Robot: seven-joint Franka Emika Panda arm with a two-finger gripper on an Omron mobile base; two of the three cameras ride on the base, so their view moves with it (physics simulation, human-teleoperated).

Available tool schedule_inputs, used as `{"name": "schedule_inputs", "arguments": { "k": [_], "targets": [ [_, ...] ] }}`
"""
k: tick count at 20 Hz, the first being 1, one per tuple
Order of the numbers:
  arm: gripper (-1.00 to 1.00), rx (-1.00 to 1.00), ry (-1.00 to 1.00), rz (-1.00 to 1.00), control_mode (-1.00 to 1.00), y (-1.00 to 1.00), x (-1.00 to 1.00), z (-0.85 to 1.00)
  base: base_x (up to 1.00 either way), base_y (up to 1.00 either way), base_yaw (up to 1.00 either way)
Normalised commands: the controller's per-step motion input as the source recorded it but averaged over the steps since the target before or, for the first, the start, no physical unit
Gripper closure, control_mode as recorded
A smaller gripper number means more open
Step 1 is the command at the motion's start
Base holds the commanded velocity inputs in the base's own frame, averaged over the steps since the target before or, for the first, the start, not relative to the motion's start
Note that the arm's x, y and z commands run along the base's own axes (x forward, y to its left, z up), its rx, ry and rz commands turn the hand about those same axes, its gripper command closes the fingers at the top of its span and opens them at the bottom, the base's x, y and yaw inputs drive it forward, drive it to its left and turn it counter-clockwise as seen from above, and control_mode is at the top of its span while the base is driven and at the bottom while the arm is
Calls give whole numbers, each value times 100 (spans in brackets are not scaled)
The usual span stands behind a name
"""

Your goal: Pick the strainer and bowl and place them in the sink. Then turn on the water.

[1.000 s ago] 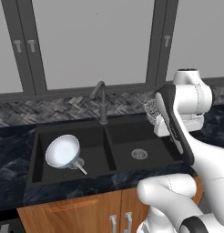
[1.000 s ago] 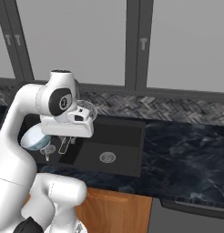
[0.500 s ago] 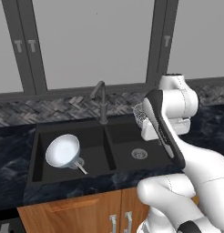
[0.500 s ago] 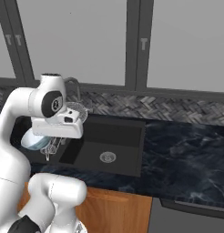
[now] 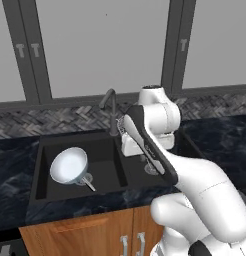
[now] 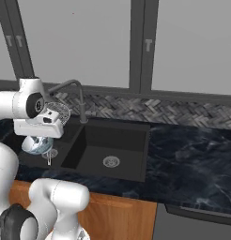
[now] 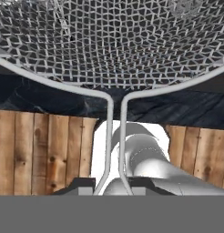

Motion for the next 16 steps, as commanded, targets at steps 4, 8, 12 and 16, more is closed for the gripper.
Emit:
{"name": "schedule_inputs", "arguments": {
  "k": [4, 8, 12, 16],
  "targets": [
    [100, 0, 8, 0, -100, 60, 33, -14, 0, 0, 0],
    [100, 0, 9, 0, -100, 52, 14, -28, 0, 0, 0],
    [100, 0, 7, 0, -100, 51, 2, -33, 0, 0, 0],
    [100, 0, 0, 0, -100, 50, 1, -29, 0, 0, 0]
  ]
}}
